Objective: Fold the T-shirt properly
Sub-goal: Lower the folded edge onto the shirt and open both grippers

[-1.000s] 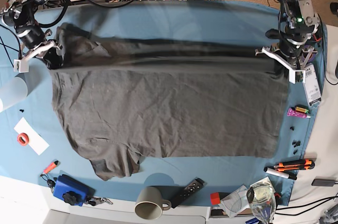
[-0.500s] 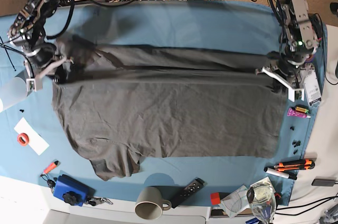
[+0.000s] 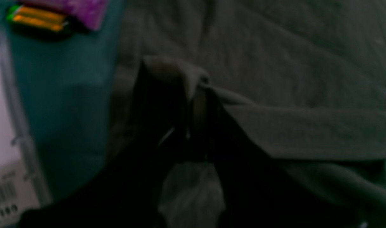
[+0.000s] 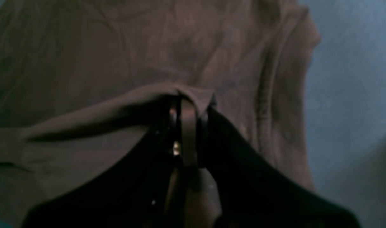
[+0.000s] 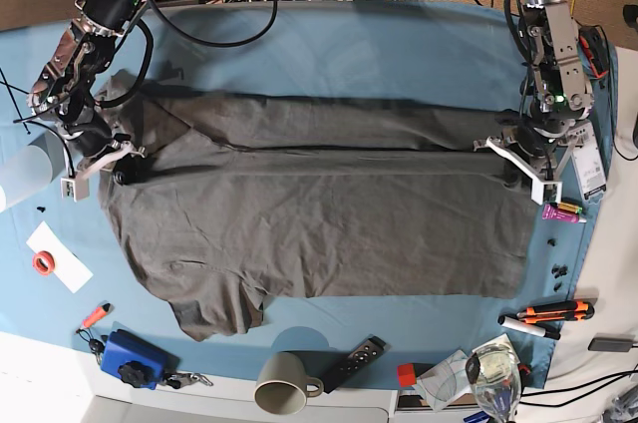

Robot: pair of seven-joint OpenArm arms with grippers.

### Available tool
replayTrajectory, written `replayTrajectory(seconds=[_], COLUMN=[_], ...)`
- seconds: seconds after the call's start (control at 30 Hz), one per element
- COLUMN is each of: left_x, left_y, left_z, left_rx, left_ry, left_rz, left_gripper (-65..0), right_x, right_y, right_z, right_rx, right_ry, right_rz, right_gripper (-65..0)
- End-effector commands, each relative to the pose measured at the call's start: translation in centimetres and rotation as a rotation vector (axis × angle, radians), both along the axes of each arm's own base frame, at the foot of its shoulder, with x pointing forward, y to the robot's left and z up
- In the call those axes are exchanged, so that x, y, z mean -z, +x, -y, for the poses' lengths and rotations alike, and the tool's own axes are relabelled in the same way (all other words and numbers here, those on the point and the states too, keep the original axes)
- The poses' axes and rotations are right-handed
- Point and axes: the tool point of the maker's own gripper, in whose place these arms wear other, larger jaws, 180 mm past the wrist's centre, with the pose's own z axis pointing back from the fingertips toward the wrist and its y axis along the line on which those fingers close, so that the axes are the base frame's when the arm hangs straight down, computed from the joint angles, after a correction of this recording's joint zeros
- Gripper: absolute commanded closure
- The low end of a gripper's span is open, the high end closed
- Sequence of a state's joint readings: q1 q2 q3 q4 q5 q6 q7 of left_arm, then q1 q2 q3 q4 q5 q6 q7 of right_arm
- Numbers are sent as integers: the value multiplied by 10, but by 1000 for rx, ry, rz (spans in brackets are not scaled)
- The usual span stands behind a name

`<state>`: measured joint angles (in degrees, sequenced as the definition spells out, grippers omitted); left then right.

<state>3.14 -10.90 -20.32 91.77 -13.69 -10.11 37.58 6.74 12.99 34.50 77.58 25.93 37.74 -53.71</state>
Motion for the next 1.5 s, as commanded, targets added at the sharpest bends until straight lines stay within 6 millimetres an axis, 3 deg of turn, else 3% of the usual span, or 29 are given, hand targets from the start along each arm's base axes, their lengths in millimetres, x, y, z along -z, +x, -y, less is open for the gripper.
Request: replayTrajectory(seconds=[0.0, 0.1, 0.23, 0.47, 0.5, 0.57, 0.63, 0.7, 1.03, 1.27, 1.47], left_x=[-18, -26, -34, -28, -28, -28, -28, -28, -28, -53, -37], left_y=[13, 20, 32, 38, 38, 38, 38, 38, 28, 30, 16], left_z=[-11, -24, -16, -9, -9, -9, -9, -9, -22, -22, -22], left_rx=[-30, -94, -56, -27, -27, -27, -27, -28, -65, -81, -82], left_ry=[34, 63, 59, 52, 55, 55, 56, 56, 136, 147, 140], left_rz=[62, 75, 101, 86, 85, 85, 85, 85, 4, 41, -67], left_gripper=[0, 0, 0, 0, -13, -121, -209, -255, -263, -332, -336], right_x=[-21, -23, -23, -22, -22, -23, -23, -26, -66, -91, -89], right_y=[14, 16, 17, 16, 16, 16, 16, 17, 22, 21, 18], right_z=[11, 16, 16, 15, 15, 12, 11, 11, 27, 33, 33], right_rx=[15, 21, 19, 16, 13, -13, -21, -20, -39, -78, -78], right_ry=[-31, -54, -56, -56, -57, -62, -61, -56, 22, -66, -74], right_rz=[71, 77, 77, 70, 70, 76, 81, 88, 178, 174, 141], right_gripper=[0, 0, 0, 0, 0, 0, -84, -144, -159, -159, -159])
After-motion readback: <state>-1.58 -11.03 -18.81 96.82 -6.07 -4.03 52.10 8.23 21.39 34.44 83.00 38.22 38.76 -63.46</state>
